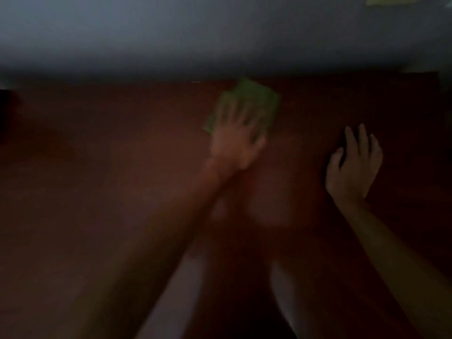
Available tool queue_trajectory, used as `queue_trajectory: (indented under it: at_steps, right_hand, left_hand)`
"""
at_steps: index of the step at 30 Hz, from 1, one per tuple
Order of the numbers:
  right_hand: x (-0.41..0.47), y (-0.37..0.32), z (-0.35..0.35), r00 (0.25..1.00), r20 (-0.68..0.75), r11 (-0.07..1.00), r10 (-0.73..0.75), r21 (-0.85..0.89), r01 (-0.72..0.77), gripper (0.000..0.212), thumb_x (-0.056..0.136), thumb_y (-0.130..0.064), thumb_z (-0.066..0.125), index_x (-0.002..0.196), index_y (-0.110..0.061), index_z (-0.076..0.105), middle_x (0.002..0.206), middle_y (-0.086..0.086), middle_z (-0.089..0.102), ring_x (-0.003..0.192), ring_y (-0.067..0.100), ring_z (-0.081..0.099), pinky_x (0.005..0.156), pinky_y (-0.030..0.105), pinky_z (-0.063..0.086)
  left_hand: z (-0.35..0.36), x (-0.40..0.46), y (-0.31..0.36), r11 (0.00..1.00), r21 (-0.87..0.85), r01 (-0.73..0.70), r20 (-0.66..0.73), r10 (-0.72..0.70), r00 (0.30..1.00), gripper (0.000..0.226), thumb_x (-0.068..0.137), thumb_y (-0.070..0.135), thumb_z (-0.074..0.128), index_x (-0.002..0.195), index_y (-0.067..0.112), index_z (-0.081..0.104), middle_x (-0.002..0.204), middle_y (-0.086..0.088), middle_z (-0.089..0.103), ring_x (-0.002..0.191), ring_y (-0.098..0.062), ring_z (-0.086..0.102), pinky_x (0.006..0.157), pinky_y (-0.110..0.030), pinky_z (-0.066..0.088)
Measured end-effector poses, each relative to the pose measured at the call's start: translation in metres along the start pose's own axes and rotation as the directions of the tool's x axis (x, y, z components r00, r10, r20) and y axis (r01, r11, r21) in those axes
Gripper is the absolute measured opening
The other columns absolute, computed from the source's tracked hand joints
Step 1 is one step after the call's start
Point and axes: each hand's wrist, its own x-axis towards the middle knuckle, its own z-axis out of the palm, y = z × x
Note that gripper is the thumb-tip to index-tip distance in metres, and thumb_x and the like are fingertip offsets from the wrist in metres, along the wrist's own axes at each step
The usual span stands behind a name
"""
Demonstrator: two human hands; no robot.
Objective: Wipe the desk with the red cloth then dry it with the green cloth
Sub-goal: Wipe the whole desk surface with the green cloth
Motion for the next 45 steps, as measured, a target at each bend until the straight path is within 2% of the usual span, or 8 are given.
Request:
queue_trajectory:
  at_steps: [6,10,19,25,28,31,38,45]
  right_hand:
    - [0.002,-0.002,-0.001,1.000,0.014,1.000,0.010,-0.019,-0.010,0.051,0.096,-0.029,0.030,0.146,-0.019,0.037,0.159,0.004,0.027,0.145,0.029,0.022,0.119,0.049,0.013]
    - [0.002,-0.004,-0.002,0.999,0.035,0.999,0.018,-0.032,-0.017,0.051,0.096,-0.029,0.030,0.147,-0.019,0.035,0.159,0.005,0.025,0.146,0.029,0.021,0.120,0.049,0.012]
    - [0.002,-0.005,-0.001,1.000,0.007,0.999,0.022,-0.035,-0.022,0.051,0.096,-0.028,0.031,0.145,-0.018,0.038,0.158,0.005,0.028,0.145,0.029,0.022,0.119,0.049,0.013]
    - [0.004,-0.001,0.001,1.000,-0.005,1.000,0.031,-0.003,-0.031,0.050,0.095,-0.027,0.033,0.144,-0.020,0.040,0.158,0.002,0.030,0.145,0.027,0.024,0.119,0.047,0.014]
    - [0.003,-0.002,0.001,1.000,-0.002,1.000,0.025,0.005,-0.025,0.049,0.096,-0.027,0.032,0.144,-0.021,0.040,0.158,0.002,0.029,0.146,0.026,0.023,0.120,0.046,0.012]
    - [0.004,-0.002,0.000,0.999,0.008,0.999,0.033,0.010,-0.033,0.050,0.095,-0.026,0.033,0.144,-0.021,0.041,0.157,0.003,0.030,0.146,0.026,0.023,0.120,0.047,0.012]
    - [0.005,-0.003,-0.001,0.998,0.046,0.999,0.032,-0.027,-0.031,0.050,0.095,-0.025,0.033,0.144,-0.021,0.040,0.158,0.003,0.029,0.146,0.026,0.023,0.120,0.048,0.012]
    - [0.006,-0.002,-0.001,0.998,0.054,1.000,0.020,-0.017,-0.019,0.049,0.095,-0.023,0.032,0.144,-0.021,0.040,0.157,0.005,0.030,0.145,0.028,0.024,0.119,0.051,0.014]
  left_hand:
    - [-0.058,-0.085,-0.200,0.767,0.053,0.639,-0.053,-0.637,0.769,0.066,0.095,0.051,0.024,0.153,0.020,0.032,0.158,-0.021,0.027,0.146,-0.040,0.021,0.120,-0.056,0.007]
    - [-0.041,-0.173,-0.177,0.570,0.056,0.819,-0.125,-0.810,0.573,0.060,0.098,0.049,0.029,0.152,0.022,0.034,0.155,-0.021,0.033,0.143,-0.043,0.028,0.120,-0.054,0.012]
    - [0.011,-0.097,0.023,0.847,0.070,0.527,-0.146,-0.514,0.845,0.063,0.090,0.047,0.044,0.150,0.028,0.040,0.157,-0.015,0.032,0.143,-0.044,0.026,0.117,-0.055,0.007]
    - [0.022,-0.021,0.106,0.998,0.027,-0.063,0.039,0.062,0.997,0.059,0.091,0.052,0.040,0.146,0.032,0.045,0.155,-0.009,0.038,0.145,-0.039,0.026,0.117,-0.054,0.007]
    - [0.014,-0.014,0.044,0.981,0.018,0.193,-0.037,-0.193,0.981,0.060,0.088,0.052,0.041,0.144,0.031,0.048,0.151,-0.011,0.044,0.142,-0.046,0.028,0.117,-0.057,0.010]
    - [-0.007,-0.037,-0.047,0.855,0.055,0.516,-0.101,-0.509,0.855,0.061,0.091,0.053,0.036,0.148,0.032,0.040,0.156,-0.011,0.036,0.143,-0.051,0.020,0.116,-0.061,0.011]
    - [-0.041,-0.021,-0.147,0.591,0.003,0.807,-0.113,-0.801,0.588,0.066,0.091,0.053,0.028,0.152,0.031,0.032,0.160,-0.012,0.026,0.144,-0.052,0.014,0.117,-0.060,0.004]
    - [0.010,0.004,0.043,0.928,0.087,0.362,-0.100,-0.353,0.930,0.058,0.093,0.050,0.040,0.148,0.032,0.041,0.153,-0.013,0.041,0.140,-0.054,0.024,0.115,-0.065,0.014]
